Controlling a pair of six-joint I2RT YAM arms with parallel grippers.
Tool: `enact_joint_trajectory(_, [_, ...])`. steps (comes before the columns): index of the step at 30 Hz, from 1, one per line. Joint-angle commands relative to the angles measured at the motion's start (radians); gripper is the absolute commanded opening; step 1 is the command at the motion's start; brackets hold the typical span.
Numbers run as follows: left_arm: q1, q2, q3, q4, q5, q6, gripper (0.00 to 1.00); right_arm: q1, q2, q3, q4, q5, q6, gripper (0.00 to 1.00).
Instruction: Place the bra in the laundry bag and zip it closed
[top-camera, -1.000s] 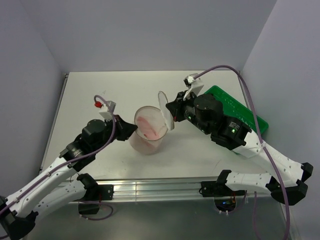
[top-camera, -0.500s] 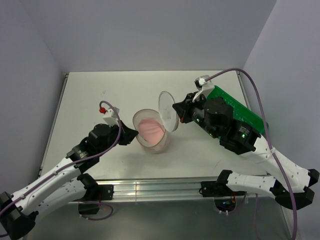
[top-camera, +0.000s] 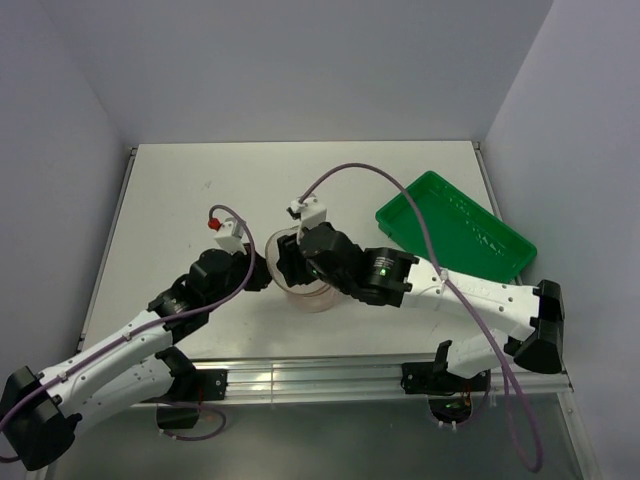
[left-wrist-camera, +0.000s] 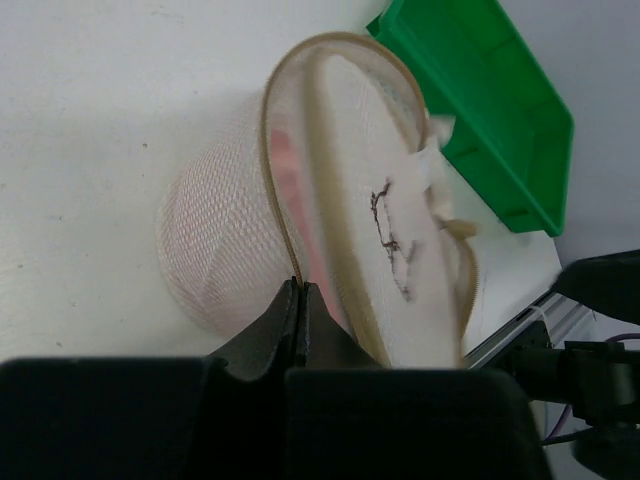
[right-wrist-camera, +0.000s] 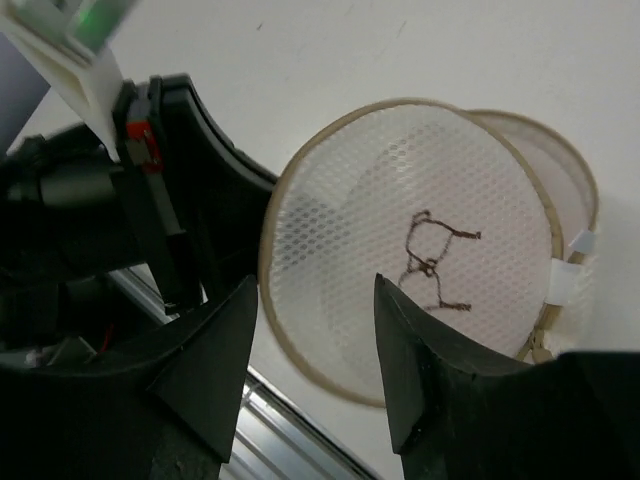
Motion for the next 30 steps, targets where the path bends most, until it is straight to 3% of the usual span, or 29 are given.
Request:
enact_joint_trajectory(1, [0.004,-0.041,0.01,0.076,-0.002,-0.002,0.0,-0.016,-0.1,-0.011,0.086,-0.004,0.017,0.59])
enact_joint_trajectory(4, [0.012,-0.054,0.001,0.068,-0.005,0.005,0.0,-0.12,-0.207,-0.119,0.099,-0.039,0.045,0.58])
enact_joint_trajectory(6, [0.018,-0.051,-0.006,0.079,0.012,0.011,0.0,-0.215,-0.267,-0.21,0.114,-0.093,0.065,0.5])
enact_joint_trajectory(8, [0.024,-0.04,-0.003,0.086,0.023,0.014,0.0,-0.278,-0.299,-0.259,0.14,-0.128,0.074,0.49])
enact_joint_trajectory(13, [0.032,-0.009,0.024,0.097,0.059,0.04,0.0,-0.412,-0.246,-0.312,0.172,-0.236,0.062,0.5])
enact_joint_trajectory(21, [0.049,0.008,0.024,0.172,0.124,0.055,0.0,-0.415,-0.14,-0.312,0.203,-0.277,0.033,0.44])
enact_joint_trajectory(22, [0.05,0.008,0.024,0.175,0.129,0.058,0.0,-0.414,-0.126,-0.313,0.214,-0.302,0.022,0.37])
enact_joint_trajectory(23, [0.052,0.012,0.025,0.18,0.139,0.061,0.0,-0.414,-0.12,-0.315,0.247,-0.325,-0.004,0.23])
enact_joint_trajectory(28, [0.056,0.012,0.039,0.14,0.101,0.077,0.0,-0.417,-0.072,-0.28,0.238,-0.313,-0.032,0.2])
enact_joint_trajectory(30, [0.058,0.009,0.042,0.108,0.092,0.084,0.0,-0.417,-0.051,-0.251,0.194,-0.267,-0.025,0.23])
